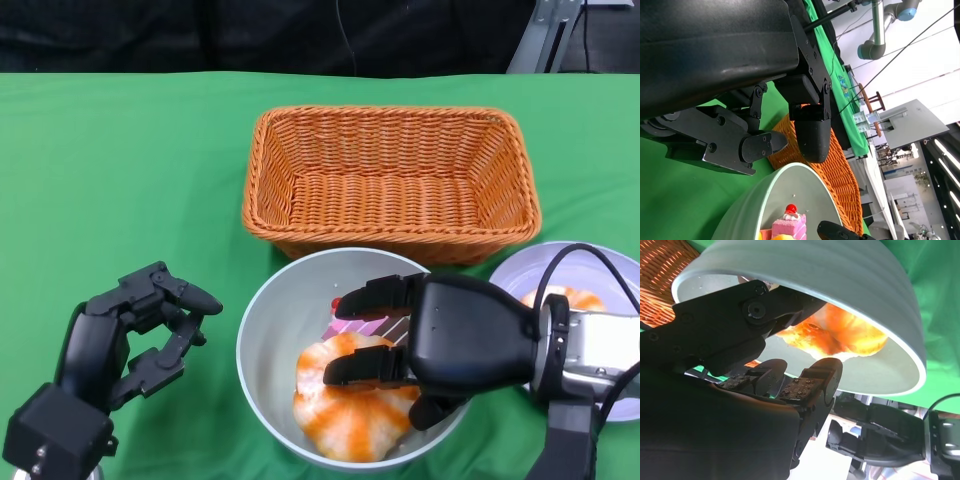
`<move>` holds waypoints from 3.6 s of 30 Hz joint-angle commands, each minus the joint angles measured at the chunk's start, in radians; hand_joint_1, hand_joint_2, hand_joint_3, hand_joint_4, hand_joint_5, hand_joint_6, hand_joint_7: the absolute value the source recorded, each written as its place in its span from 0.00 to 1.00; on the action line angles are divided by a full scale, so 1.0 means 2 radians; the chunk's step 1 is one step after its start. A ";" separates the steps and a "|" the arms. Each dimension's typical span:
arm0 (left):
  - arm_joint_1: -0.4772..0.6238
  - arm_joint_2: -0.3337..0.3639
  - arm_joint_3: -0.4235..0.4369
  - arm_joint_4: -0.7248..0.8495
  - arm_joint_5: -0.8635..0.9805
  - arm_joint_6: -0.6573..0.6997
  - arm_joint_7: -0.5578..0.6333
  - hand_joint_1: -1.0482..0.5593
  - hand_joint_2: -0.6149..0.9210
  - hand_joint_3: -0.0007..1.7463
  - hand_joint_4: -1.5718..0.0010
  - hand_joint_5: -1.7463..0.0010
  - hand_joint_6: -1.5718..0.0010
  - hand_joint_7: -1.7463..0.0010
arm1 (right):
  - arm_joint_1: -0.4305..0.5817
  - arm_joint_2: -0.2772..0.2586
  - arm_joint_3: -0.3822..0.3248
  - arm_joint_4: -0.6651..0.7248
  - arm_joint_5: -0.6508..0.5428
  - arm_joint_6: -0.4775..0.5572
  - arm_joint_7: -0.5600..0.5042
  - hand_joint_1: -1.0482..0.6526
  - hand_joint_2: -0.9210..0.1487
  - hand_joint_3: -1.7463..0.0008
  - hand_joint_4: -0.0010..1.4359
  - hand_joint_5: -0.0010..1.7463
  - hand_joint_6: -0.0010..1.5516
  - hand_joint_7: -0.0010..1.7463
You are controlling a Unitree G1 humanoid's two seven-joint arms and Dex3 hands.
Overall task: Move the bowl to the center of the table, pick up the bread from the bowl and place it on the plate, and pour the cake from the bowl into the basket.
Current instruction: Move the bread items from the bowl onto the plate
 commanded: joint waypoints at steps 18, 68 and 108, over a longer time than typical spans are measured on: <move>0.004 0.008 0.002 -0.002 -0.014 -0.001 -0.012 0.66 0.95 0.31 0.53 0.21 0.49 0.41 | 0.007 -0.023 -0.002 -0.021 0.031 -0.005 0.052 0.10 0.07 1.00 0.42 0.03 0.42 0.00; 0.013 0.002 0.001 -0.012 -0.014 -0.002 -0.011 0.66 0.96 0.32 0.52 0.21 0.49 0.41 | -0.001 0.029 0.067 0.074 0.007 0.046 -0.066 0.34 0.11 1.00 0.65 0.07 0.56 0.02; 0.005 0.006 0.004 0.012 -0.004 -0.021 -0.006 0.67 0.90 0.41 0.51 0.21 0.48 0.41 | -0.014 0.062 0.065 0.152 0.031 0.025 -0.229 0.41 0.09 1.00 0.51 0.79 0.72 0.12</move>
